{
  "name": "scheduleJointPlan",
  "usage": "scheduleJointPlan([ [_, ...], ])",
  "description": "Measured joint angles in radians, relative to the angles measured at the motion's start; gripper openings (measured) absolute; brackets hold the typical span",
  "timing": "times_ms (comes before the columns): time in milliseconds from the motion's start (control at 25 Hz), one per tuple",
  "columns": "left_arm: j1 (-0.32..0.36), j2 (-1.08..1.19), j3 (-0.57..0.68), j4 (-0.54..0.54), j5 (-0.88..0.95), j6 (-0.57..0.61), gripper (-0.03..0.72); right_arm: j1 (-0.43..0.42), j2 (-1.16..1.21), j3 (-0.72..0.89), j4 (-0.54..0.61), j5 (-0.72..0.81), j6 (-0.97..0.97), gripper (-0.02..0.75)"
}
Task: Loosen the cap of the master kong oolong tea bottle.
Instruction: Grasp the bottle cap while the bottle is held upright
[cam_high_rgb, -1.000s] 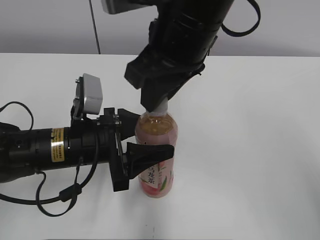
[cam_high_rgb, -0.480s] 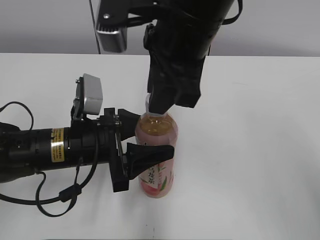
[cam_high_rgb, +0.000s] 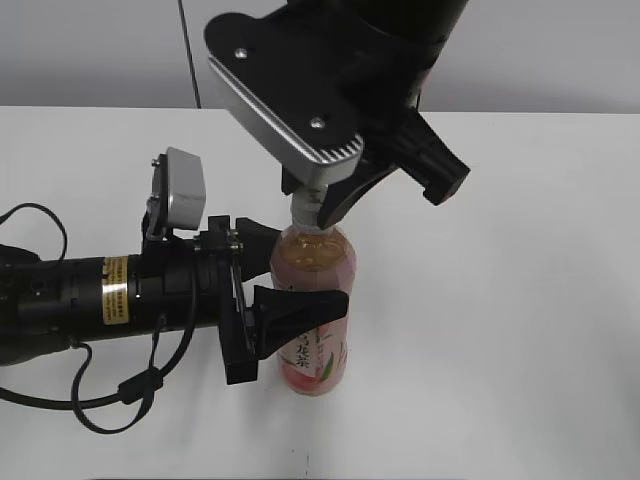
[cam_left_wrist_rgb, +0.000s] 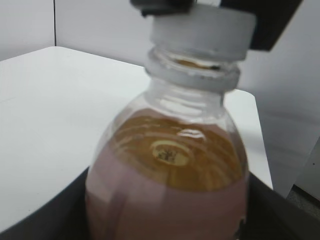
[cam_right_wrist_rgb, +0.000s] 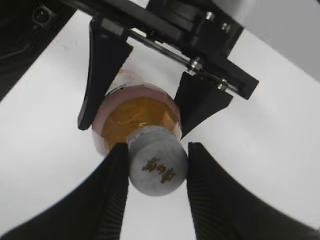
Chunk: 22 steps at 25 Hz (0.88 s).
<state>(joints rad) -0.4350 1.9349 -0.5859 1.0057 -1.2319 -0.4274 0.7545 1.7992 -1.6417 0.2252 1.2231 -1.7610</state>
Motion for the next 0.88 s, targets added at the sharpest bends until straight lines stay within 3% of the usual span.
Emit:
scheduleJointPlan([
  [320, 0.0, 0.0, 0.0, 0.001, 0.0, 0.001, 0.465, -0.002, 0.0, 0.0, 0.02, 0.002, -0.402, 0.273],
  [560, 0.0, 0.0, 0.0, 0.003, 0.0, 0.001, 0.465, -0.003, 0.0, 0.0, 0.023, 0.003, -0.332, 0.279],
  [880, 0.0, 0.0, 0.0, 0.003, -0.001, -0.002, 0.465, 0.0, 0.0, 0.0, 0.043, 0.0, -0.118, 0.379],
])
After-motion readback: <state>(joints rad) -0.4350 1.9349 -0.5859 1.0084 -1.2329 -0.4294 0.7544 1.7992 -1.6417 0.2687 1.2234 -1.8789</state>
